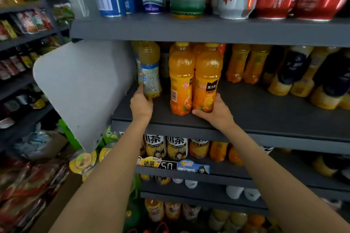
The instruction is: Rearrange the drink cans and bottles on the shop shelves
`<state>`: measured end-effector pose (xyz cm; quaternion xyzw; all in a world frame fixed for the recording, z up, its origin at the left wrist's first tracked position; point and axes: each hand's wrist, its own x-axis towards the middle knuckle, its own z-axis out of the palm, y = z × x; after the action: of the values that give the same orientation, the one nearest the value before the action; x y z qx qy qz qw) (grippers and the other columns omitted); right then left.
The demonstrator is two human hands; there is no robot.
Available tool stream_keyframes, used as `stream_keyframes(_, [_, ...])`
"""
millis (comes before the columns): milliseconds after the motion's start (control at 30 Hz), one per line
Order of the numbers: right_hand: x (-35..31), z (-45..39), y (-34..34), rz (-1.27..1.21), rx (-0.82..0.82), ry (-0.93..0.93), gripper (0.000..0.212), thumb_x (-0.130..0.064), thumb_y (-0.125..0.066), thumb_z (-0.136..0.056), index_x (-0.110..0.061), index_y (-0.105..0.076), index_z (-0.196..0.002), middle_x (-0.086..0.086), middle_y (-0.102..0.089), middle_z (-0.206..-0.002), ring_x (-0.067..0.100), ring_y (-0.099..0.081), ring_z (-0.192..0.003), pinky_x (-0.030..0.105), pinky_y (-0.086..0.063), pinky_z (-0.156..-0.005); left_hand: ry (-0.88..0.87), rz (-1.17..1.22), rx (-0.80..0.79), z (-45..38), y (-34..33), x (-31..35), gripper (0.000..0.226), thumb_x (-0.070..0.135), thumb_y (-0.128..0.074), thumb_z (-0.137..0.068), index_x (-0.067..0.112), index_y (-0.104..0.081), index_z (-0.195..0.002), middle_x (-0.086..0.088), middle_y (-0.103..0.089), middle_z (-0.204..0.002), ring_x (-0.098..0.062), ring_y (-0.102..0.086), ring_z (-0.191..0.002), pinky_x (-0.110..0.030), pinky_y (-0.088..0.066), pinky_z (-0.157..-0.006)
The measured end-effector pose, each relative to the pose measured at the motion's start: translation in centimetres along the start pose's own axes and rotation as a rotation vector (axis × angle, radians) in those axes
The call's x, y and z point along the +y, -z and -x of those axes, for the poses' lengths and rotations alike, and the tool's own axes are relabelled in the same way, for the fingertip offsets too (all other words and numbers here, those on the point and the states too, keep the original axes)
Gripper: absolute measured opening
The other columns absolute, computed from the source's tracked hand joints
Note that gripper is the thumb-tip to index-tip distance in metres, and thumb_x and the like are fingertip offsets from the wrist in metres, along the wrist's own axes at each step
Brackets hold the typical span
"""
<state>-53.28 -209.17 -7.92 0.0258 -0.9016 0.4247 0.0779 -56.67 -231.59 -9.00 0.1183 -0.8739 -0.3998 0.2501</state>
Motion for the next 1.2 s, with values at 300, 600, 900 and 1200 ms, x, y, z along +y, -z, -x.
stream_keyframes(300, [0.4, 0.7, 1.9, -0.419, -0.105, -0.052, 0.07, -0.042, -0.068, -0.078, -0.013, -0.039, -0.134, 0.003, -0.048, -0.132, 0.015, -0.046, -0.121, 0.031, -0.039, -0.101, -0.197, 0.293, 0.054, 7.3, -0.2, 3.0, 0.05, 0.029, -0.057, -0.089, 0.005, -0.04, -0.13, -0.011, -0.042, -0.125, -0.02, -0.047, -0.115, -0.036, -0.041, -0.099])
stream_keyframes(600, [1.4, -8.6, 4.5, -0.403, -0.093, 0.0, 0.068, -0.018, -0.065, -0.087, -0.013, -0.026, -0.143, 0.009, -0.038, -0.145, 0.024, -0.038, -0.132, 0.034, -0.034, -0.104, -0.049, 0.129, -0.003, 8.3, -3.7, 6.5, 0.091, 0.047, -0.07, -0.076, 0.018, -0.018, -0.146, -0.006, -0.037, -0.143, -0.023, -0.035, -0.132, -0.046, -0.033, -0.107])
stream_keyframes(900, [4.1, -10.3, 3.8, -0.259, -0.087, 0.067, 0.058, -0.02, -0.072, -0.078, -0.008, -0.042, -0.126, 0.014, -0.051, -0.128, 0.028, -0.05, -0.118, 0.036, -0.042, -0.097, 0.076, 0.074, 0.042, 8.9, -4.3, 7.4, 0.092, 0.058, -0.065, -0.072, 0.017, -0.025, -0.144, -0.008, -0.043, -0.137, -0.023, -0.042, -0.127, -0.045, -0.038, -0.103])
stream_keyframes(1200, [8.0, -2.8, 11.3, -0.155, -0.06, 0.109, 0.069, -0.02, -0.078, -0.071, -0.008, -0.04, -0.127, 0.012, -0.048, -0.129, 0.026, -0.047, -0.12, 0.024, -0.034, -0.088, 0.048, 0.086, 0.353, 15.9, -7.7, 11.6, 0.044, 0.021, -0.066, -0.084, -0.001, -0.047, -0.117, -0.018, -0.045, -0.115, -0.032, -0.047, -0.108, -0.04, -0.043, -0.09])
